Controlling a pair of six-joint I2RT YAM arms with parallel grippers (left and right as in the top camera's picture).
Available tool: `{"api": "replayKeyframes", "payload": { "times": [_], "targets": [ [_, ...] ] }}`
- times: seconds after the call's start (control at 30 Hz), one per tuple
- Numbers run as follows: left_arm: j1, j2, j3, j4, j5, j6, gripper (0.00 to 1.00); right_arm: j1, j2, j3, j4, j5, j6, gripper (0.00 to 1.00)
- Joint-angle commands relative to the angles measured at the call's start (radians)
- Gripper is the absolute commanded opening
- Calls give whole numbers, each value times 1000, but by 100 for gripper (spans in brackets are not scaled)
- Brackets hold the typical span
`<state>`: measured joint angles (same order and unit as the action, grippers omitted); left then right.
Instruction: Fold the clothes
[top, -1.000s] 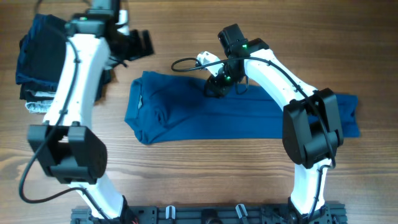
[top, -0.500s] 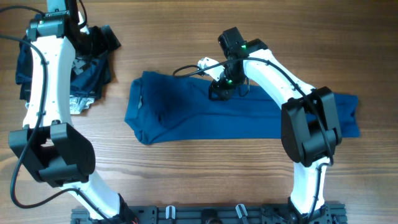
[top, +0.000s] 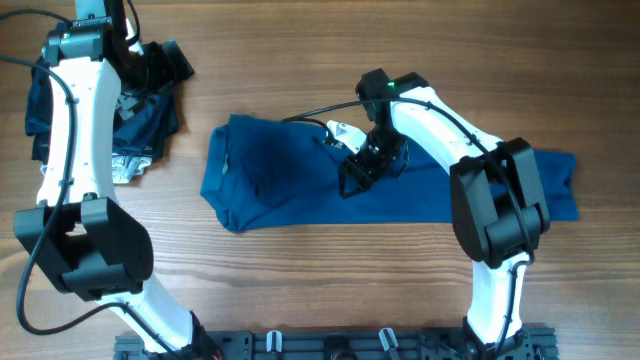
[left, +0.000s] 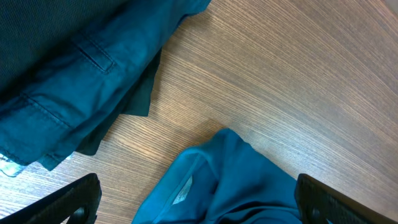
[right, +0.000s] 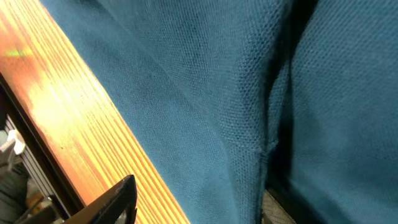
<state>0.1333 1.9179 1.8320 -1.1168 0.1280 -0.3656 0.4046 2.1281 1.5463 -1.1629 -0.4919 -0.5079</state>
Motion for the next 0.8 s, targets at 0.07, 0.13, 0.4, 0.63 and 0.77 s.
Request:
{"api": "replayKeyframes", "payload": {
  "times": [0.07,0.13,0.4,0.63,0.77],
  "targets": [
    [6,14,5,2,8,-13,100,14,24,-124,23,-85,66,65],
    [6,14,5,2,8,-13,100,26,24,-171,59,-86,103,67],
    [6,14,5,2,8,-13,100,37,19,-177,78,-53,201,84],
    [6,14,5,2,8,-13,100,37,-74,-164,139,111,353,94],
    [6,14,5,2,8,-13,100,25,-205,-164,123,232,479,97]
  ]
}}
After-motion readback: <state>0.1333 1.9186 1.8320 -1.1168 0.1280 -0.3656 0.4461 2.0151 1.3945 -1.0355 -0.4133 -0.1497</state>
